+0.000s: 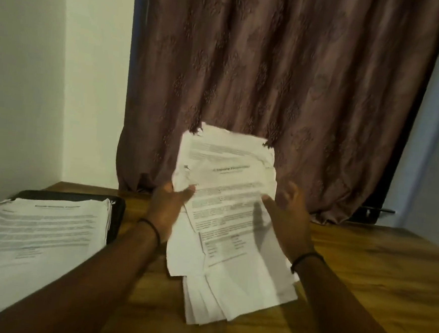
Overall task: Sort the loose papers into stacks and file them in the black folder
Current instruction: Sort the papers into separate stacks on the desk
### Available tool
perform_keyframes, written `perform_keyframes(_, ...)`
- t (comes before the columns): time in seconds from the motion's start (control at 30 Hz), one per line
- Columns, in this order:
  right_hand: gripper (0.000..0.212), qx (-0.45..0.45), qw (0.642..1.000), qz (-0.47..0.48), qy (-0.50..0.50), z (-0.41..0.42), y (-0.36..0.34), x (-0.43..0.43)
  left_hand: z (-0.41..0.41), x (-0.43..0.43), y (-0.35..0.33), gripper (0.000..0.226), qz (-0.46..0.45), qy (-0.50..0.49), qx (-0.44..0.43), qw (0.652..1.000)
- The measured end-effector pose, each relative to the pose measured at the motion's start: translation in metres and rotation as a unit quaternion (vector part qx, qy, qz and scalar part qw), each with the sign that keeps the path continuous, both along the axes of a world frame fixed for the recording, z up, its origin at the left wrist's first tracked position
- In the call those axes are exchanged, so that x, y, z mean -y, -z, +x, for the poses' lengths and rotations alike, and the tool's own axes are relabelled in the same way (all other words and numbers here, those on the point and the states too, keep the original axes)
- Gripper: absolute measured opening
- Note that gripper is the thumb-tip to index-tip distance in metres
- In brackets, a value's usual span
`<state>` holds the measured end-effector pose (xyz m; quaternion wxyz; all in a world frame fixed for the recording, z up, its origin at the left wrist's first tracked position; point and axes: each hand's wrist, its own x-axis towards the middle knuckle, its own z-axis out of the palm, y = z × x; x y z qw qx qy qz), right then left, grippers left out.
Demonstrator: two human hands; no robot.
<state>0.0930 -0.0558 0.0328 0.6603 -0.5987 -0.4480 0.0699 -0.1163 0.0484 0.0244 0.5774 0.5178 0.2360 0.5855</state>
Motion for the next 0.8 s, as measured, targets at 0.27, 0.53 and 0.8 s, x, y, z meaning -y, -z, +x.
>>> perform_keyframes(0.27,0.029,-0.125,0.96,0.096,-0.23,-0.014,-0.052,0.045,-0.008,0.058,-0.087,0.027,0.06,0.089,0.026,0.994)
perform_keyframes(0.53,0.019,-0.129,0.968,0.172,-0.129,-0.024,-0.068,0.074,-0.01,0.09,-0.102,0.02,0.134,0.105,0.018,0.985)
perform_keyframes(0.8,0.031,-0.161,0.965,0.103,-0.179,-0.022,-0.022,0.083,-0.004,0.088,-0.051,0.02,0.071,0.092,-0.055,0.992)
